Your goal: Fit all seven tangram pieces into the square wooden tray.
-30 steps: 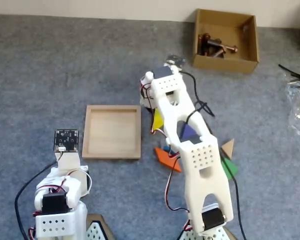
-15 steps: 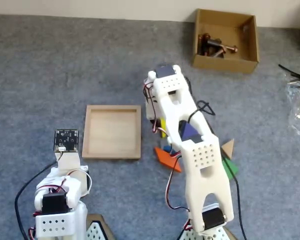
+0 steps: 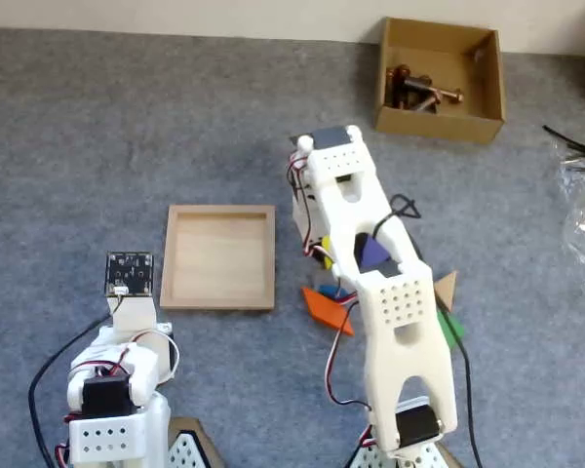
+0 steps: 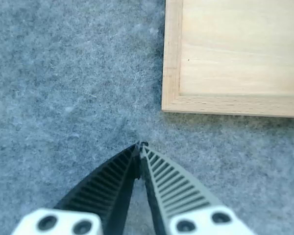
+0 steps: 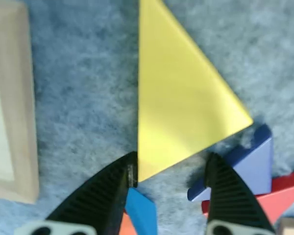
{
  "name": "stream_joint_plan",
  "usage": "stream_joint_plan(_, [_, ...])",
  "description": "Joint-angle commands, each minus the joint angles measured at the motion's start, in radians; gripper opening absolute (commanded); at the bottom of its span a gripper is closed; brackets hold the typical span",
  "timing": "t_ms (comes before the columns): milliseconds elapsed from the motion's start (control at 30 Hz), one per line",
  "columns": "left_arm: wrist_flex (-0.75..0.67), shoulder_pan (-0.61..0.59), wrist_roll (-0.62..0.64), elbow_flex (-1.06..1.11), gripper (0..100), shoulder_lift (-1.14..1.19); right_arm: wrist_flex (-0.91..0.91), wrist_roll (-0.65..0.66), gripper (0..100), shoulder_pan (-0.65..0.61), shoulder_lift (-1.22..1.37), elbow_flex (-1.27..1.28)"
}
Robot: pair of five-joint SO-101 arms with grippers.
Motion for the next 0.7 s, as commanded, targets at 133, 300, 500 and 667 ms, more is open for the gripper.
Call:
stream_joint_plan(133, [0.008,-0.008,0.003,0.021,0,0.007,0.019,0.129,21.1,0.022,-0.031,-0.035])
stream_joint_plan(300, [0.008,-0.008,0.003,0.021,0,0.007,0.021,0.141,21.1,0.021,-0.077,-0.030])
stream_joint_plan(500, [0.008,-0.008,0.003,0.021,0,0.007,0.021,0.144,21.1,0.033,-0.219,-0.027])
stream_joint_plan(667, [0.008,-0.008,0.003,0.021,0,0.007,0.015,0.265,21.3,0.045,-0.228,-0.030])
